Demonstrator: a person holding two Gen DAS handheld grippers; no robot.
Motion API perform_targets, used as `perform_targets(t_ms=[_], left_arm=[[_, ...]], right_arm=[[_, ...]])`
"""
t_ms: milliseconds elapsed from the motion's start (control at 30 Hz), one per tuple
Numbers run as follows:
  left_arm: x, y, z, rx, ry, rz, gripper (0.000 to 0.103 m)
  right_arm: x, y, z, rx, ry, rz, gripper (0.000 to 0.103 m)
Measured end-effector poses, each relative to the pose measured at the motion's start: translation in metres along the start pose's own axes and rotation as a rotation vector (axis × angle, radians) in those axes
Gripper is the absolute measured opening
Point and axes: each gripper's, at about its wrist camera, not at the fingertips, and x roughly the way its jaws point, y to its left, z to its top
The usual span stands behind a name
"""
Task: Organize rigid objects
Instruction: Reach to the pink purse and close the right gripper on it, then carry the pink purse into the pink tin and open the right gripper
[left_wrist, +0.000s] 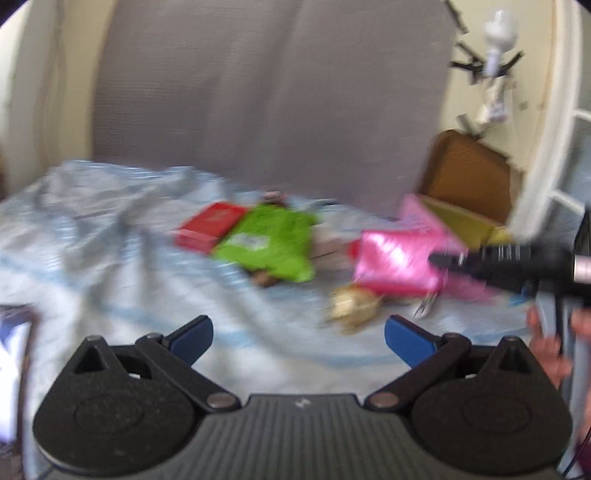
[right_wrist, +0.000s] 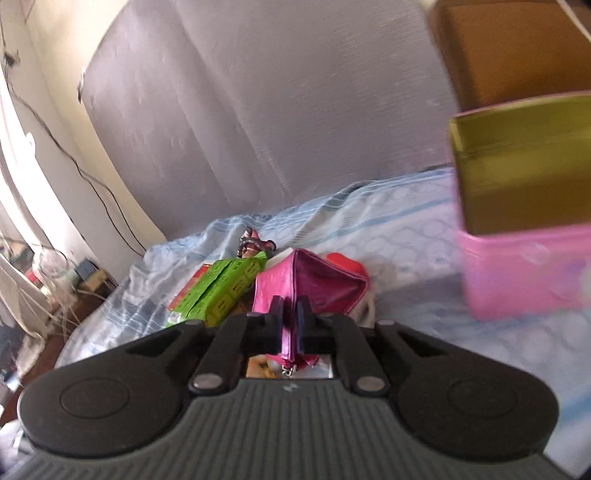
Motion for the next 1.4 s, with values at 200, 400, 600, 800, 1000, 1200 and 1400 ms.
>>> perform_targets(t_ms=[200, 400, 600, 800, 1000, 1200, 1400], left_arm=[[0.036, -0.048, 0.015, 0.079, 0.055, -0.233, 0.099], [0.081, -0.105, 0.007, 0.174, 0.142, -0.338, 0.095], [0.104, -0.139, 0.005, 0.275, 0.181, -0.369, 0.082], [0.134, -0.150, -0.002, 0.298, 0.300, -0.404, 0.059], [0.114, -0.163, 0.039, 0.285, 0.148, -0.428, 0.066], [0.148, -0.202, 0.094, 0.279, 0.041, -0.475, 0.066], [0.216, -0.222, 0.084, 0.273, 0.113, -0.426, 0.066]], right_arm=[[-0.069, -0.046, -0.030, 0.078, -0.025, -0.028, 0.011], [-0.118, -0.077, -0.052, 0.097, -0.091, -0.189, 0.023], [-0.127, -0.076, -0.058, 0.019, -0.116, -0.184, 0.042], [-0.097, -0.070, -0.068, -0.073, -0.018, -0.155, 0.041], [-0.098, -0.054, -0.041, -0.178, -0.090, -0.121, 0.027], [-0.104, -0.060, 0.024, -0.294, -0.275, -0.182, 0.028], [-0.067, -0.110, 0.052, -0.249, -0.207, -0.290, 0.028]])
